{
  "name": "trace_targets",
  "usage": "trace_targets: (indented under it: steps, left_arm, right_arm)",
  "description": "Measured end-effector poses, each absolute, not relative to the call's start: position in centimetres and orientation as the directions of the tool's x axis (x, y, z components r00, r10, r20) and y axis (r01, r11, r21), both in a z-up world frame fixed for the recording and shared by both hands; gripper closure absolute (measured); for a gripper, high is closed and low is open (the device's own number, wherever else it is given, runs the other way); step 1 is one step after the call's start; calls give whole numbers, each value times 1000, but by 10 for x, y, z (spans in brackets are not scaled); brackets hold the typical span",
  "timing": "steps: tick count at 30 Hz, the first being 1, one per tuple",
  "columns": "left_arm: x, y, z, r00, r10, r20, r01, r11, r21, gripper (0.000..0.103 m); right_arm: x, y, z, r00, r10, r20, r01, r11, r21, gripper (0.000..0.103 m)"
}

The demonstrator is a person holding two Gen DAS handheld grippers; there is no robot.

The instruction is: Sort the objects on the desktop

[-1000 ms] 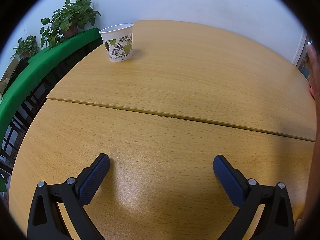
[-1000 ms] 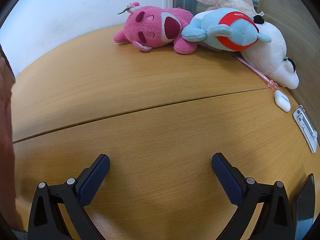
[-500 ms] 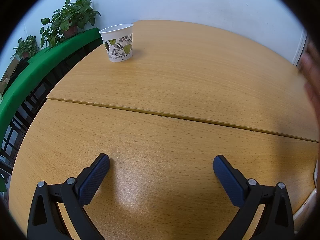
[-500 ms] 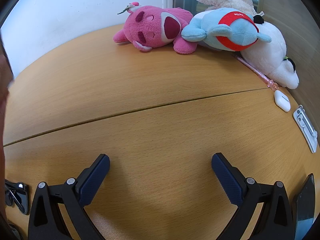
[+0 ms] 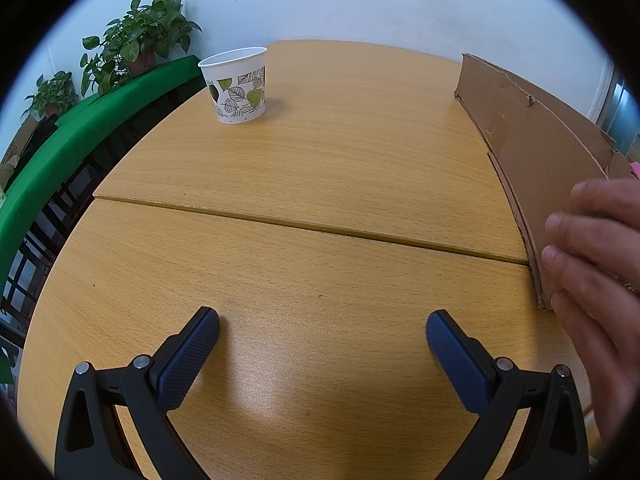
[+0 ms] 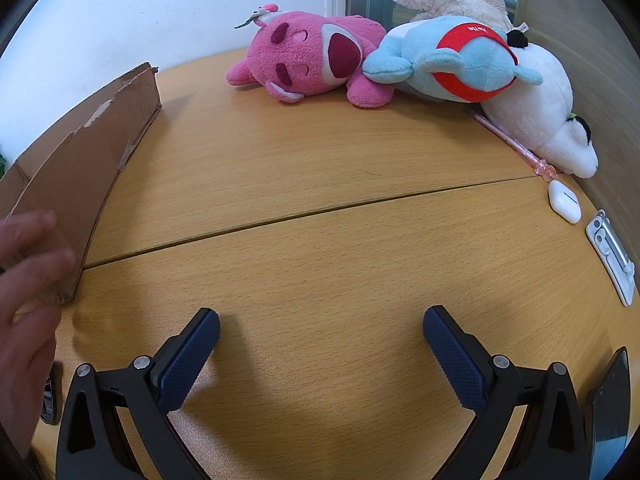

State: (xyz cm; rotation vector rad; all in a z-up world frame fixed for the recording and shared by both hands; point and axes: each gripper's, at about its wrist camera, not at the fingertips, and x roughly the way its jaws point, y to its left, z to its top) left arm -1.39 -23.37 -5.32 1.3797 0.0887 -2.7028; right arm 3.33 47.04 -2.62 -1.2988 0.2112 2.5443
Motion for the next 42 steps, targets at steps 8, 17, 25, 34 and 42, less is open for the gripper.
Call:
trace_targets:
  steps: [8, 17, 25, 34, 42]
  left_arm:
    - [-14, -234, -54, -582, -69, -810, 124, -992, -4, 0]
    - [-14, -234, -53, -581, -72, -810, 129, -992, -4, 0]
    - [-15, -232, -51, -581, -77, -810, 137, -991, -4, 0]
    - [21, -223, -33, -622, -39, -782, 124, -991, -49, 0]
    - [135, -173, 85, -800, 86, -594, 8, -988, -153, 0]
  right_arm:
    - [33, 471, -26, -558, 177, -810, -308, -951, 5, 0]
    - [33, 471, -26, -558, 178, -810, -310, -951, 5, 0]
    - [35, 472, -24, -516, 191, -835, -346, -938, -1, 0]
    - [124, 447, 84, -722, 298, -624, -196, -954, -228, 0]
    - [164, 359, 159, -805, 61, -590, 77, -975, -206, 0]
